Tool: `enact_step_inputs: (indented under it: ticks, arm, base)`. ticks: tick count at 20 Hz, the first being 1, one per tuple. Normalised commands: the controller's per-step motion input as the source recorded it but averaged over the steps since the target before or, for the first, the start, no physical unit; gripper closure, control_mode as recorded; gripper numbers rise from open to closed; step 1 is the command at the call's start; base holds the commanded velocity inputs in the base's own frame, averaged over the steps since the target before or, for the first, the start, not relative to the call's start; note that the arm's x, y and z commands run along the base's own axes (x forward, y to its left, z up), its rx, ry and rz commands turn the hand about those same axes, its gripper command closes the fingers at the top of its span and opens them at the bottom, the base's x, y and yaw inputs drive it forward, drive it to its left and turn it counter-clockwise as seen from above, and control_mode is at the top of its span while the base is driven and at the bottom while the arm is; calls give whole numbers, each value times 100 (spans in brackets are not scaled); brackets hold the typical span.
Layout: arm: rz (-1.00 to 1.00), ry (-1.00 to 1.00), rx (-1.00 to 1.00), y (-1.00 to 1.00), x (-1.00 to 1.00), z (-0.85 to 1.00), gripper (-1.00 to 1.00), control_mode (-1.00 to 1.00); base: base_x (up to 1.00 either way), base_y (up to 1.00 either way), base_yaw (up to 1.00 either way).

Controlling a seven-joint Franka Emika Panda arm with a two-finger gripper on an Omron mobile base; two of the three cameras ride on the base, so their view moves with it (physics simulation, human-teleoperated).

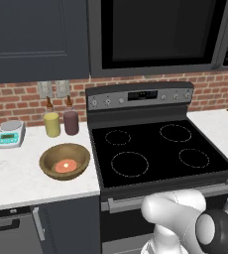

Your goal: Open the microwave, place the bowl with waffle inside the microwave, then close the microwave door and turn it on.

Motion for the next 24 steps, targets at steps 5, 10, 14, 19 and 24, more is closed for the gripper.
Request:
enact_step_inputs:
  ticks: [5,10,14,19,24]
  arm:
    - [-1,6,0,-21,47,15,-100,-100]
    - [0,15,0,-26,63,12,-100,-100]
    - [0,3,0,-24,72,0,-100,-100]
    - [0,-8,0,-23,48,0,-100,-100]
    - [0,-5,0,-6,44,0,-100,-100]
  base:
    - [0,0,0]
    - [0,0,0]
    - [0,0,0]
    - [0,0,0]
    - [0,0,0]
